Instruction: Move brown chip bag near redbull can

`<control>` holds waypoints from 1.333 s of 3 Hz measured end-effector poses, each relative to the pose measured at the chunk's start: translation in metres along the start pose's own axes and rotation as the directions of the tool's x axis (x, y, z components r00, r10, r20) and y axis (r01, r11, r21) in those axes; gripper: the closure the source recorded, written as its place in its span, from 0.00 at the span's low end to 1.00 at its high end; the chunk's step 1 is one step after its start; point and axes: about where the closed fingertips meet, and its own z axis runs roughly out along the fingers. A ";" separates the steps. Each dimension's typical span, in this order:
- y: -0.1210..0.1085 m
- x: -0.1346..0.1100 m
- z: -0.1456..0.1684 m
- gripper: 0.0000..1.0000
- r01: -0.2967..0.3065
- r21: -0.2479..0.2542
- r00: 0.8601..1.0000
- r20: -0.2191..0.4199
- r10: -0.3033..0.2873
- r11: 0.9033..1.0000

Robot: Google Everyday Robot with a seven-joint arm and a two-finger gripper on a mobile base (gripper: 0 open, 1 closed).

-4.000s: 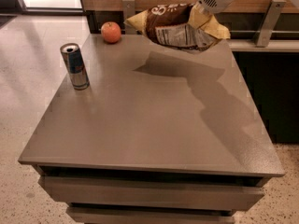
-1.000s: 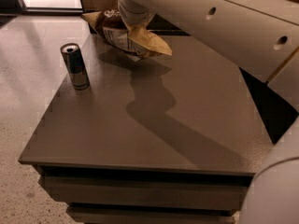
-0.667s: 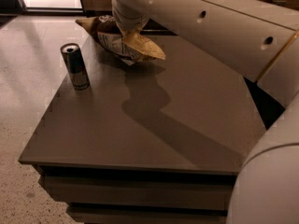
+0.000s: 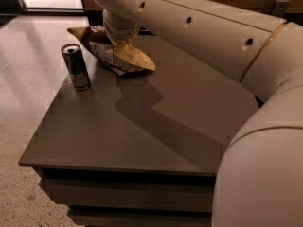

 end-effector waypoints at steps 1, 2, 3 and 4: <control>0.019 0.006 0.012 0.82 0.019 -0.042 0.999 -0.030 -0.021 0.999; 0.033 0.012 0.018 0.59 0.030 -0.077 0.998 -0.052 -0.034 0.997; 0.040 0.016 0.022 0.35 0.034 -0.101 0.997 -0.066 -0.041 0.994; 0.042 0.018 0.024 0.13 0.035 -0.112 0.996 -0.073 -0.043 0.993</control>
Offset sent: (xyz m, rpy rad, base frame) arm -0.0226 0.0305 -0.0408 0.0044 0.1234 0.0800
